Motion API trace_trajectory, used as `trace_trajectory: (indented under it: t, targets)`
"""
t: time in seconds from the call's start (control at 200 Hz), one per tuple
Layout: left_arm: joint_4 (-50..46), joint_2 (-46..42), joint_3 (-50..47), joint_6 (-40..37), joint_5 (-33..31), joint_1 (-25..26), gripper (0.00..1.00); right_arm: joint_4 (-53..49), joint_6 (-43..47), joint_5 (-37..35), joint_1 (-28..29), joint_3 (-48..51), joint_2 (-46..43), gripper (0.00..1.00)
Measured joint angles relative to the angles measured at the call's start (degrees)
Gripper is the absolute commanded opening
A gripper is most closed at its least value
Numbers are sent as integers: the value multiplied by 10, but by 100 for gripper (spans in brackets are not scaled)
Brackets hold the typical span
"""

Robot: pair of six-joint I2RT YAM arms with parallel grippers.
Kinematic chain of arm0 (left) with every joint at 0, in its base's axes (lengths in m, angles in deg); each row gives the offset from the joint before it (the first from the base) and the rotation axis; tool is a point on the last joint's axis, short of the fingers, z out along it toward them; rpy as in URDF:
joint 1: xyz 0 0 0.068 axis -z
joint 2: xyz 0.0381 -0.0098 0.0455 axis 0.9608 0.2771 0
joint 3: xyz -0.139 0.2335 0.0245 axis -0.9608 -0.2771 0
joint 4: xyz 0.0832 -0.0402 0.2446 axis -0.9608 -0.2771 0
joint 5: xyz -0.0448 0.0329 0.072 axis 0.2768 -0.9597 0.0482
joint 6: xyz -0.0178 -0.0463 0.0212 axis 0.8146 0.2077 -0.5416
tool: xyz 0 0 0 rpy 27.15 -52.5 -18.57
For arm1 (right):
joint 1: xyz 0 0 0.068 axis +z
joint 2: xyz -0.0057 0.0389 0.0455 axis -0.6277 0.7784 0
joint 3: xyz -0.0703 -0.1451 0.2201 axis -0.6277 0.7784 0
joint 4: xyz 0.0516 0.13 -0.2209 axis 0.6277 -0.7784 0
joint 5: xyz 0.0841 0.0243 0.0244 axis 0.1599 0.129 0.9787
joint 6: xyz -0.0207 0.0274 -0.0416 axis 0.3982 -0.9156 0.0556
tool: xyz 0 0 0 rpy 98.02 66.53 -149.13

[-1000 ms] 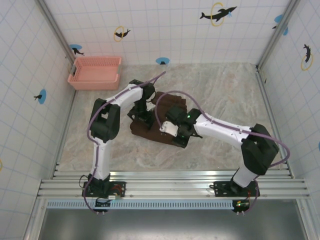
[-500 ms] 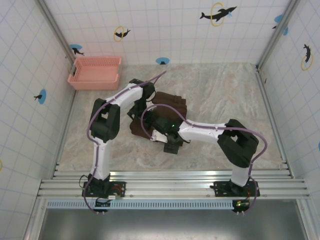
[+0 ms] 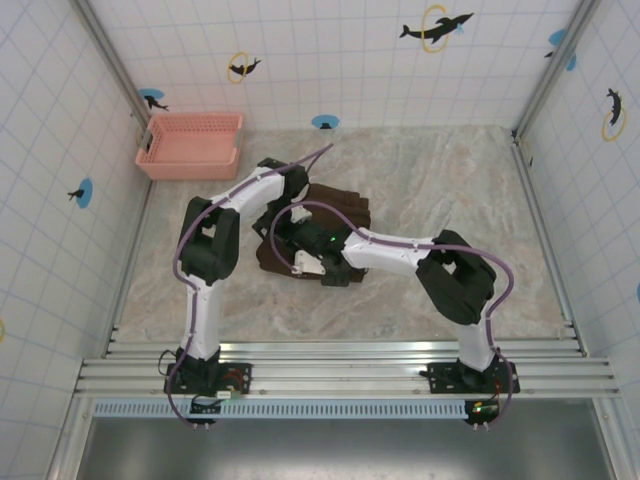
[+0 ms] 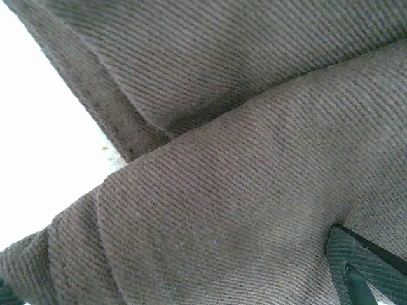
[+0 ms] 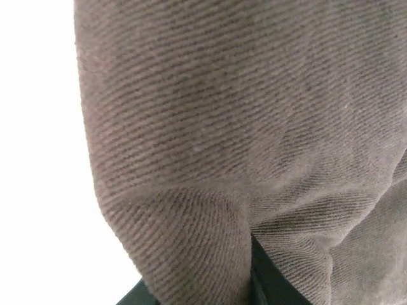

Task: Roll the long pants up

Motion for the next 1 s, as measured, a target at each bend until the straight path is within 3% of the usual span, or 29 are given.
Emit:
trace_trajectory:
  t: [0.11, 0.27, 0.395, 0.611, 0.781, 1.001]
  targets:
    - [-34, 0, 36, -6, -28, -9, 97, -70, -3, 97, -7, -51, 15, 18]
    - [-47, -35, 93, -5, -67, -48, 97, -174, -25, 294, -35, -126, 45, 18]
    - [-54, -86, 96, -2, -101, -67, 97, -212, -57, 428, -65, -133, 51, 18]
    - [-55, -123, 75, 1, -113, -57, 98, -242, -130, 646, -151, -165, 118, 19]
    - [-56, -123, 52, 11, -115, -43, 97, -247, -159, 730, -231, -168, 162, 19]
    - [-54, -123, 52, 28, -101, 2, 97, -250, -165, 743, -292, -168, 182, 25]
